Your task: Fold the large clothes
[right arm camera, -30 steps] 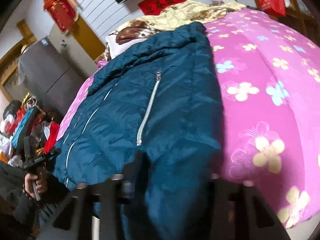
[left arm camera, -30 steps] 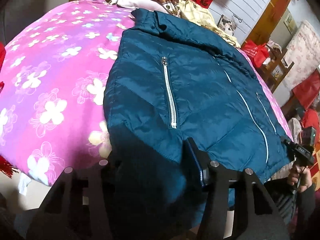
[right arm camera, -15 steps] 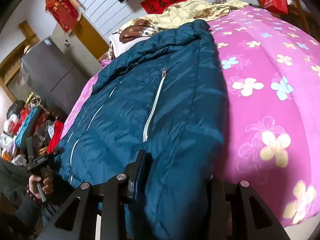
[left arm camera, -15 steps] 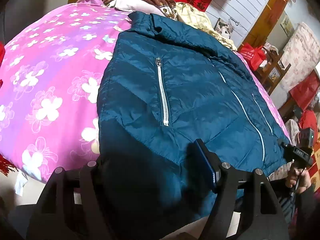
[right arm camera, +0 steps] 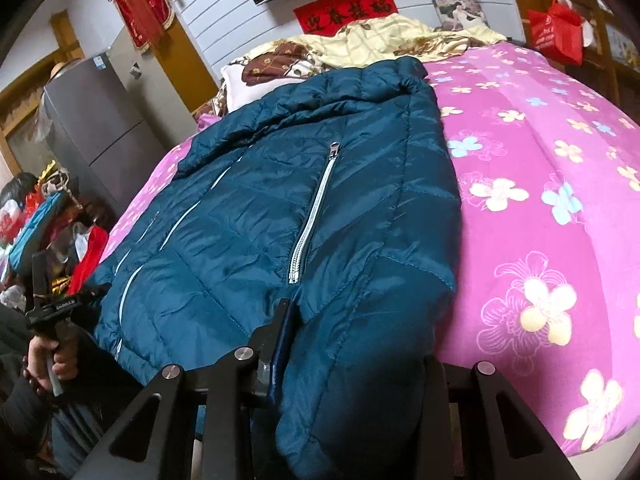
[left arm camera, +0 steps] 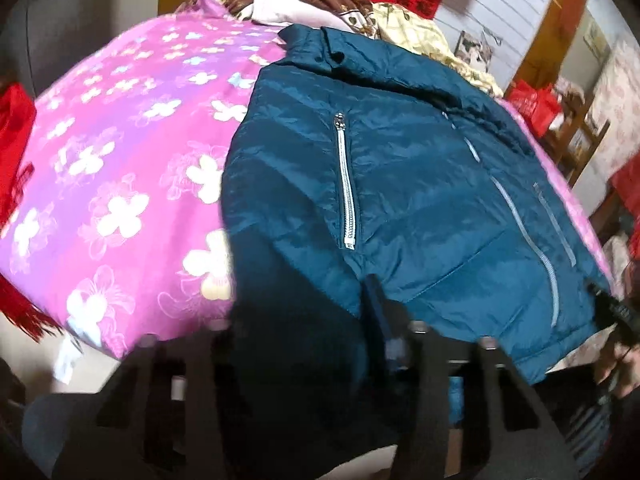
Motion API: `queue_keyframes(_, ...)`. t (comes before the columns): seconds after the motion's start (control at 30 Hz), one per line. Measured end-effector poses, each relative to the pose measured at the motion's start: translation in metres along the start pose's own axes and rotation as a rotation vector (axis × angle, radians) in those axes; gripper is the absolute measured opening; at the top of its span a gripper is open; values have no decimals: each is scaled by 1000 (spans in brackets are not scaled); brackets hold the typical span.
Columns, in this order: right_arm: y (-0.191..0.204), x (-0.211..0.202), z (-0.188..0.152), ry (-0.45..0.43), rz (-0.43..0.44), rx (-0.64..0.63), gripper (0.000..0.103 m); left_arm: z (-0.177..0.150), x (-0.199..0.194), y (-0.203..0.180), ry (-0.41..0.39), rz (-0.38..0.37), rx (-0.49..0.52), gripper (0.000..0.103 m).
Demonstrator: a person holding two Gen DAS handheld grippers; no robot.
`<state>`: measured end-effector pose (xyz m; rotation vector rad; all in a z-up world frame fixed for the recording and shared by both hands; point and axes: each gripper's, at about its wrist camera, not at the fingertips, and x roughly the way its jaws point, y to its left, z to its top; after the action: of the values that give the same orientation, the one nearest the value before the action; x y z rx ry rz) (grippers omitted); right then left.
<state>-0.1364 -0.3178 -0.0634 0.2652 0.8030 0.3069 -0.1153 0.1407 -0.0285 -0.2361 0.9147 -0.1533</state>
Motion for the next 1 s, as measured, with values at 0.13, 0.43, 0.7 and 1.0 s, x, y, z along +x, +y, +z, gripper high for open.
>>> queue_keyframes(0.13,7,-2,3,-13,-16,-42,19,4,0,-1,5,10,1,26)
queue_keyframes(0.43,23,-39,2,-173,-39,-47,9,9,-36,-5,-93,-4,23,9)
queue_keyframes(0.7,45,-73,-10,-217,-70,-49,9,5,-69,15,-153,-34,-33,9)
queue_keyframes(1.0,59,-116,-10,-231,-86,-41,9,-4,-122,18,-246,-43,-48,9)
